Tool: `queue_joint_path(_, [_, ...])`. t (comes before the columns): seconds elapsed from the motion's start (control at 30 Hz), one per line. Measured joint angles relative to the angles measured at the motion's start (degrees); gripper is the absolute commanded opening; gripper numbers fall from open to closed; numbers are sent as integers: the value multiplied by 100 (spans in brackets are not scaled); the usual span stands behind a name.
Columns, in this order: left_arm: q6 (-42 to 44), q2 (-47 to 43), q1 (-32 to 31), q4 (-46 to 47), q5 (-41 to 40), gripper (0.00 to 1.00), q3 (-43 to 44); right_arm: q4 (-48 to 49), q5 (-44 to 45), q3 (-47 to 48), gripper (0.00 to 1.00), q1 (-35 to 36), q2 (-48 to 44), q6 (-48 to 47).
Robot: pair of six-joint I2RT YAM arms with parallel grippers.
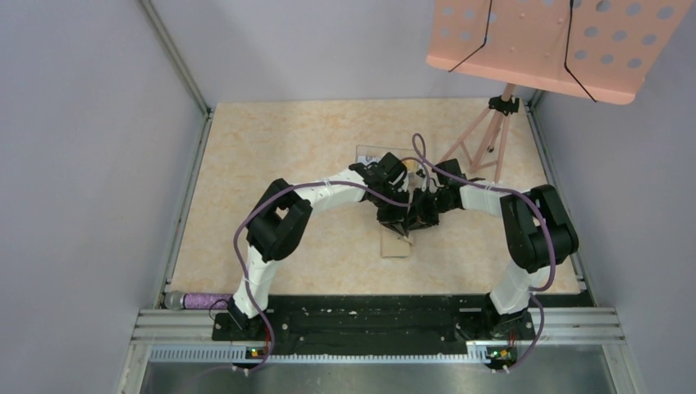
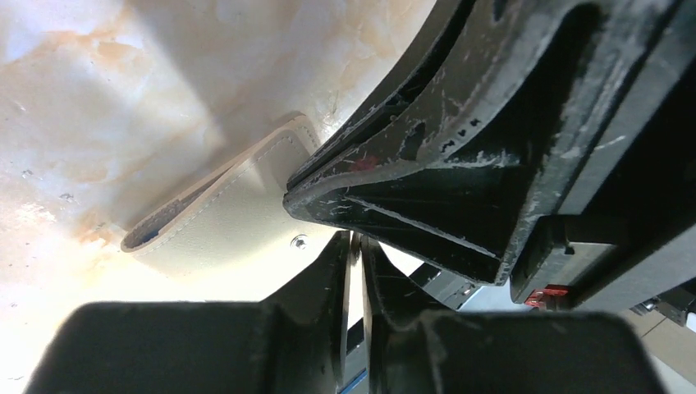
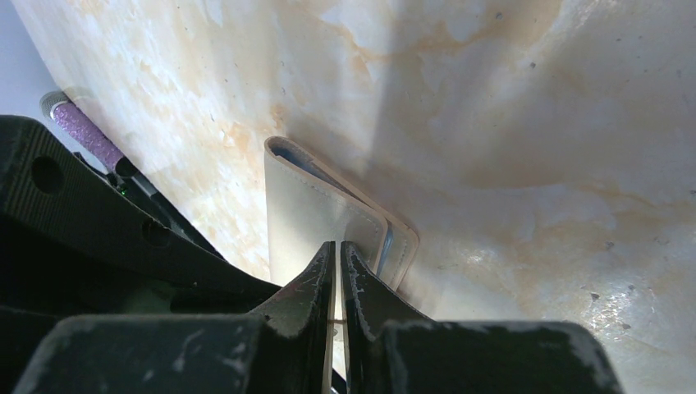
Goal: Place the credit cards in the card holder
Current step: Close the card holder at the center of the board.
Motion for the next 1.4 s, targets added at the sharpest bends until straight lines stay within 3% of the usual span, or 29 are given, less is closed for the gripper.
queue_joint_path(0.1, [-17,0,7,15,2,0,-31,2,0,0,6,0,0,0])
queue_joint_path(1.4, [-66,-162,208,234,-262,0,-479,-13,-4,0,6,0,0,0])
